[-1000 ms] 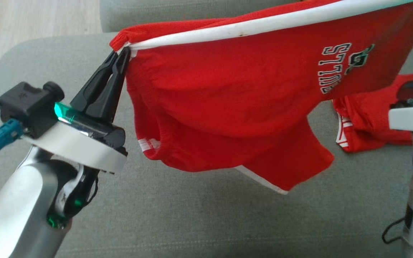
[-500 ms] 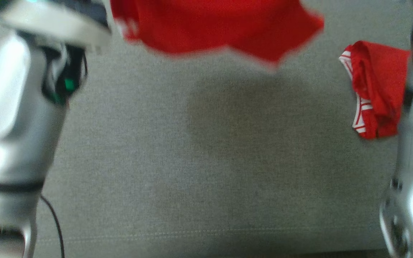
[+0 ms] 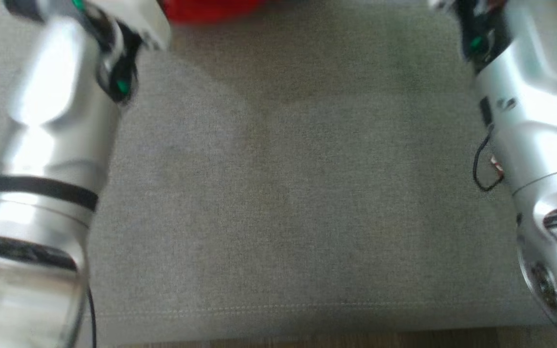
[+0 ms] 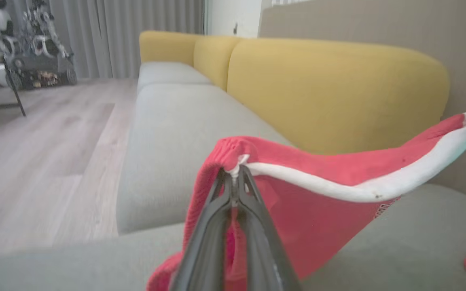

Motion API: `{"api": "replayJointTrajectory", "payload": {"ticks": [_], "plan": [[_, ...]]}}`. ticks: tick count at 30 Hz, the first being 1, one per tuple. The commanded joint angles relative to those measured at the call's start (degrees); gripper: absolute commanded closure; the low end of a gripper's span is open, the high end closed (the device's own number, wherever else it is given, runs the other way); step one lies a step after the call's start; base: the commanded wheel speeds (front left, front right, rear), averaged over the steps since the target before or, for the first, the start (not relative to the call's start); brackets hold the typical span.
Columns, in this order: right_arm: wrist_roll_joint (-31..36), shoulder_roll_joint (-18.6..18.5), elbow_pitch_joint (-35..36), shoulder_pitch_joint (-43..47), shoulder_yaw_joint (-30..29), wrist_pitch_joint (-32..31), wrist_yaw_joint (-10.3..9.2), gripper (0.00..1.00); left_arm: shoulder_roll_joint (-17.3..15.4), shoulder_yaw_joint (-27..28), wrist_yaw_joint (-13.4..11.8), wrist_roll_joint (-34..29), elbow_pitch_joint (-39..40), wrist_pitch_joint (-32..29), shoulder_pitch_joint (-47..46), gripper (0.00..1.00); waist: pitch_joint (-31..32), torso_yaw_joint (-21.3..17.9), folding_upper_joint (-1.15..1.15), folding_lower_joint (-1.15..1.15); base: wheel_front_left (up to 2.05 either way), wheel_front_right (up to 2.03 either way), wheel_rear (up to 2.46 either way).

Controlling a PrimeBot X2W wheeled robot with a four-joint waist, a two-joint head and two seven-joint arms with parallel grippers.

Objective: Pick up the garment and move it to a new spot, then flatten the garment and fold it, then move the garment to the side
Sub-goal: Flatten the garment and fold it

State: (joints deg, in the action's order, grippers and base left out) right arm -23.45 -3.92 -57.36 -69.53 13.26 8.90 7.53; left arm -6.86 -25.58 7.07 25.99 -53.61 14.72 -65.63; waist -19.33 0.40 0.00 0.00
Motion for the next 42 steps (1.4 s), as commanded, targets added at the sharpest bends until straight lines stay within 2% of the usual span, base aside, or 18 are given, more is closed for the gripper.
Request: {"api": "replayJointTrajectory", "payload": {"ticks": [1, 7, 10, 14, 19, 30, 36, 42], "plan": [[-1.6, 1.0, 0.6, -0.5, 2.2, 1.1, -0.04, 1.00, -1.2, 1.5, 0.2, 0.5, 0.4, 0.3, -0.7, 1.00, -0.8, 0.2, 0.00, 0.00, 0.00, 0.00, 0.00], [-8.1, 1.0, -3.6, 7.3, 8.7, 4.4, -0.04, 1.00, 0.9, 3.4, 0.4, 2.6, -3.8, 0.3, 6.0, 1.00, -2.5, 0.7, 0.00, 0.00, 0.00, 0.00, 0.00], [-9.9, 1.0, -3.9, 11.0, 8.9, 5.3, -0.04, 1.00, 1.4, 4.2, 0.4, 2.9, -3.3, 0.3, 9.8, 1.00, -2.1, 0.8, 0.00, 0.00, 0.00, 0.00, 0.00], [-11.8, 1.0, -1.5, 19.4, 7.7, 6.0, -0.04, 1.00, 2.1, 6.4, 0.4, 3.1, 1.8, 0.3, 19.0, 1.00, -0.4, 0.8, 0.00, 0.00, 0.00, 0.00, 0.00], [-9.8, 1.0, 8.4, 32.5, 5.0, 6.1, -0.04, 1.00, 2.1, 8.5, 0.4, 2.4, 9.8, 0.3, 30.8, 1.00, 2.0, 0.1, 0.00, 0.00, 0.00, 0.00, 0.00], [-5.5, 1.0, 33.9, 62.4, -1.8, 4.7, -0.04, 1.00, -1.5, 9.2, 0.2, 0.9, 27.2, 0.3, 51.9, 1.00, 8.6, 0.1, 0.00, 0.00, 0.00, 0.00, 0.00], [-3.3, 1.0, 48.1, 75.4, -6.0, -1.8, -0.04, 1.00, -2.9, 10.0, -2.6, 1.3, 36.5, -0.7, 61.7, 1.00, 11.8, -0.1, 0.00, 0.00, 0.00, 0.00, 0.00], [-2.6, 1.0, 58.6, 84.8, -9.2, -7.1, -0.04, 1.00, -4.6, 10.6, -6.2, 2.0, 47.5, -4.8, 70.3, 1.00, 14.0, -0.1, 0.00, 0.00, 0.00, 0.00, 0.00]]}}
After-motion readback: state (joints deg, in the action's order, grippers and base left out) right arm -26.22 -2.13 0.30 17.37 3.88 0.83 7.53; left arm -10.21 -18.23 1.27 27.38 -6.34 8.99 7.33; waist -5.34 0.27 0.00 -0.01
